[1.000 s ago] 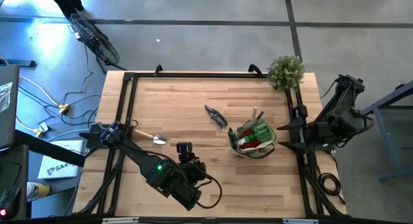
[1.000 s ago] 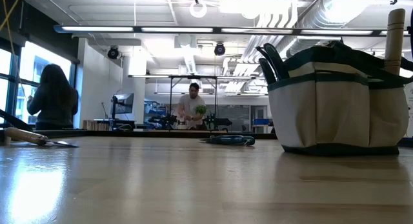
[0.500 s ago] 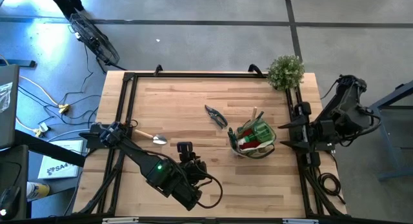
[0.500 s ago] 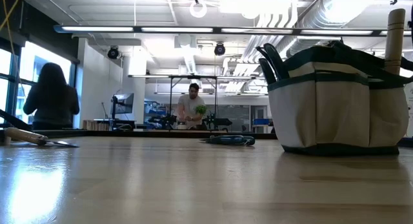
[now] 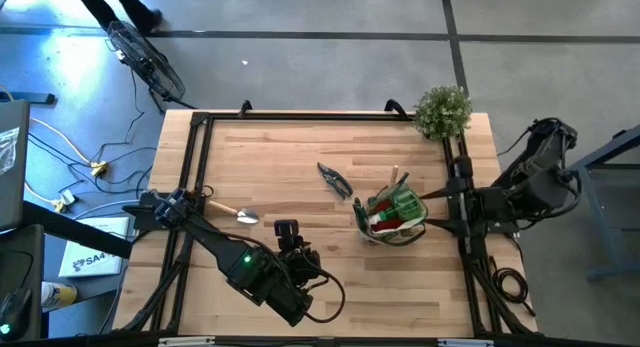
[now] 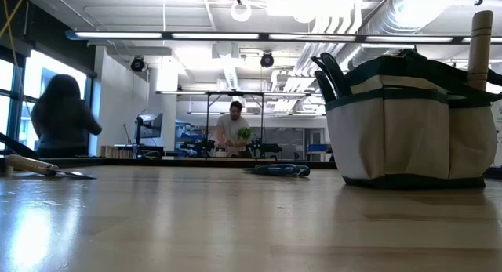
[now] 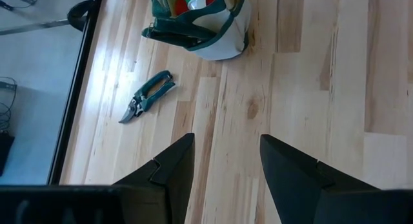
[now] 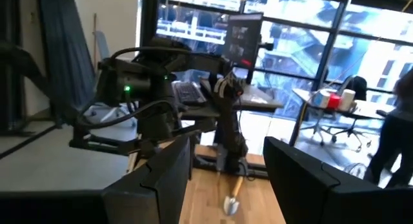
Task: Pick & Place Garden tools in Gardening bag
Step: Adjust the gardening bag
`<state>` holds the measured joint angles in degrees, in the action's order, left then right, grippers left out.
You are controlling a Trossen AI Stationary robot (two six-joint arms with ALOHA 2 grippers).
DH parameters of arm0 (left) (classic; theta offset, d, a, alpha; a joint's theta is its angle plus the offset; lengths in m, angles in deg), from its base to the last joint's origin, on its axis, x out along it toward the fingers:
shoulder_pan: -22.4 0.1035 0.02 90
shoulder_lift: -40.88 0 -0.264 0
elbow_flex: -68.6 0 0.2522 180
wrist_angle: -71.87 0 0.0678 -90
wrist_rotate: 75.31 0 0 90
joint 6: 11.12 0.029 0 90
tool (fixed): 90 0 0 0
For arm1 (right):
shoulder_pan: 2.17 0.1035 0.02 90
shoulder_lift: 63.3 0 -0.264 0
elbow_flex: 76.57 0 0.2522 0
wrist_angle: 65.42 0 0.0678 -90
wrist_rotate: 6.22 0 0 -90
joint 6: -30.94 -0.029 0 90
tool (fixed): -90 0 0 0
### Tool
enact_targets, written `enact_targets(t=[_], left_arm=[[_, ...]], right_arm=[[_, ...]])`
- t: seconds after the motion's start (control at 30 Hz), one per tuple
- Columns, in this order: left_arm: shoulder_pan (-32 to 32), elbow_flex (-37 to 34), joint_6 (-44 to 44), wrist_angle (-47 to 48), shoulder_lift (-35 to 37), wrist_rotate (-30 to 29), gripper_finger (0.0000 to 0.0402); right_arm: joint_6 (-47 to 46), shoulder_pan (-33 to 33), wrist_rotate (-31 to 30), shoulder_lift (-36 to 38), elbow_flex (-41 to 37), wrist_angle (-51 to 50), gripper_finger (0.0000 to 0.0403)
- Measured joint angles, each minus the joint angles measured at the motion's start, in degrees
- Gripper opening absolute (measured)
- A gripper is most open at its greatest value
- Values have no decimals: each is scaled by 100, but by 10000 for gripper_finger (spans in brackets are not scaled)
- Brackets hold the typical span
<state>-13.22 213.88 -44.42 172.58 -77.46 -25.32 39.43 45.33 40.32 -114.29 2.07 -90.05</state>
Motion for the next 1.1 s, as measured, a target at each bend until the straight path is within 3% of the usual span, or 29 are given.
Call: enact_targets(t=[0.2,0.43,0.57,0.7,0.9,1.0,1.1], left_arm=[[0,0,-6,-2,2,2,168],[0,0,-9,0,2,31,168],[0,0,-9,0,2,70,168],[0,0,-17,0,4,70,168],[0,2,-44,-41,-39,67,168],[-1,-9,-43,-16,-108,88,168],[7,-4,-42,10,-204,171,168]], right_arm=[[-283,-490,77,-103,212,-266,190],[-376,-1098,971,-103,215,-369,190],[-725,-1454,1141,-103,215,-762,190],[-852,-1754,922,-103,215,-1027,190],[-985,-2221,-604,66,215,-1794,190],[-1734,-2628,-577,197,215,-2492,190],[-2602,-3083,-38,320,215,-3157,190]])
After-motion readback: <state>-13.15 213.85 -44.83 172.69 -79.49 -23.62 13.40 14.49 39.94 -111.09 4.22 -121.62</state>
